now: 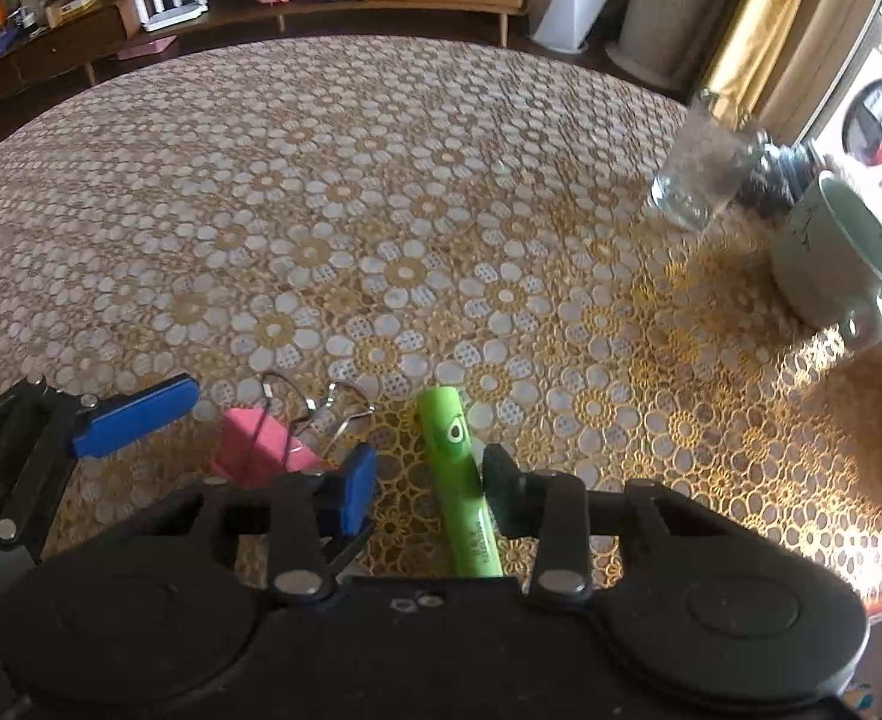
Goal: Organize rigid objects
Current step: 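Grasp the pink binder clip with the left gripper while the right gripper grasps the green highlighter, then carry the binder clip and highlighter over the red box with both grippers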
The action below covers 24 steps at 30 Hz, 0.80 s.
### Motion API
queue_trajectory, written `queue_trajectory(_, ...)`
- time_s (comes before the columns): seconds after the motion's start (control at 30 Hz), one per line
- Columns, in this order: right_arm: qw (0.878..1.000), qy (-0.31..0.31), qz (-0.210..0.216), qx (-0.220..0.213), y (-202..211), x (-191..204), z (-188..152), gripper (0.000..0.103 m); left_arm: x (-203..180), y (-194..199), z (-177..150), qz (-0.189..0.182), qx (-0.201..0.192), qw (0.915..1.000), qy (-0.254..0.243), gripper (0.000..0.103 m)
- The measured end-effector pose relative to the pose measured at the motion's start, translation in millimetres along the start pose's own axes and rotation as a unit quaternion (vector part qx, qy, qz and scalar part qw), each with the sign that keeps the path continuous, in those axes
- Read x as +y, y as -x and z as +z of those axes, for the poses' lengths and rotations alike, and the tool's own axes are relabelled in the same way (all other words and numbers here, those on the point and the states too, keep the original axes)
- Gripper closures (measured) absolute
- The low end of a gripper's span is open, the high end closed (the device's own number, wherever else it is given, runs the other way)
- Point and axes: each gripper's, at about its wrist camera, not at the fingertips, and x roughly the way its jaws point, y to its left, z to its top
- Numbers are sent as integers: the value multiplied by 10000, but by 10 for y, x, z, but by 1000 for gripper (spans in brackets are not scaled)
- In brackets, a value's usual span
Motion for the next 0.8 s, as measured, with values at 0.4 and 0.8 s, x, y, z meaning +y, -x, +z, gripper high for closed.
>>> queue_trajectory(0.4, 9990, -436, 29, 37, -76, -73, 75, 68, -46, 3, -62, -144, -111, 9997, -183, 50)
queue_trajectory(0.8, 9979, -544, 200, -277, 130, 20, -80, 88, 27, 134, -65, -36, -16, 10000, -49, 54)
